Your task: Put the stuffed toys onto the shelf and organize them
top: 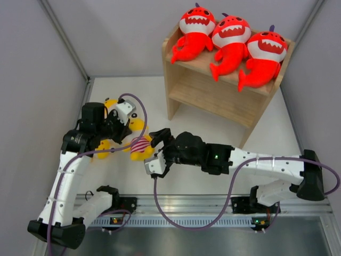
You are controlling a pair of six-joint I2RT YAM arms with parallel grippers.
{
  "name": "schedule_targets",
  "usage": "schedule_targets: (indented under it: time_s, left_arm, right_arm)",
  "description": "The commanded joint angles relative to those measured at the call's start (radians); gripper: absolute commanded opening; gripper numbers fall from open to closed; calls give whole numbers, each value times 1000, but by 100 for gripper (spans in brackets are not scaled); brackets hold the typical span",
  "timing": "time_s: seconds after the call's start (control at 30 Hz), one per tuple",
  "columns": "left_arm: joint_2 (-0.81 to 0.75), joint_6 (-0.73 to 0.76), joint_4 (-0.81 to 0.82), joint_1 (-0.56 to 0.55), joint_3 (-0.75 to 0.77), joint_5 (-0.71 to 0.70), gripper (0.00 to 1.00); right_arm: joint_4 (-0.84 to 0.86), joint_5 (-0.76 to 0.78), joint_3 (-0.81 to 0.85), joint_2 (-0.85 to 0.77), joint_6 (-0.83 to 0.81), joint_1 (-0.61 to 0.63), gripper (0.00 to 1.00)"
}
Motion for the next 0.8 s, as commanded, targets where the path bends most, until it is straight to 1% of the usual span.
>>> schedule_targets:
  time_s: [0.0, 0.1, 0.2, 0.3, 0.33, 0.4, 0.43, 0.47, 0.53, 0.57, 0.63, 0.67, 0.7, 0.77]
  left_arm:
    - [-6, -21, -7, -1, 57, 50, 0]
    - [0, -24, -6, 1, 72, 55, 0]
    - [7, -36, -6, 1, 81, 78, 0]
    - [9, -43, -6, 1, 87, 98, 0]
    - [9, -46, -7, 1, 90, 99, 0]
    - [7, -47, -6, 1, 93, 101, 0]
    - [6, -49, -7, 1, 95, 105, 0]
    - [4, -49, -9, 1, 98, 107, 0]
    - [0, -52, -7, 1, 101, 113, 0]
    - [-3, -53, -6, 1, 106, 113, 0]
    - [-5, -50, -13, 1, 112, 118, 0]
    - [-3, -50, -15, 1, 116, 119, 0]
    - [-2, -50, -15, 1, 115, 118, 0]
    - [3, -49, -15, 1, 116, 90, 0]
  right_arm:
    - [51, -41, 40, 32, -7, 18, 88]
    - [26, -92, 44, 44, 46, 20, 88]
    - [55, -93, 30, 67, 75, 23, 88]
    - [143, -53, 14, 119, 98, 24, 87]
    - [182, 1, 14, 131, 99, 23, 87]
    - [194, 40, 36, 173, 112, 24, 74]
    - [195, 89, 50, 187, 125, 24, 64]
    - [181, 118, 67, 203, 153, 23, 51]
    - [139, 196, 125, 256, 164, 21, 45]
    - [78, 215, 144, 272, 173, 20, 39]
    - [34, 237, 179, 306, 184, 20, 27]
    - [19, 237, 184, 311, 199, 20, 9]
    - [22, 238, 182, 309, 207, 20, 0]
    - [28, 246, 175, 297, 234, 21, 0]
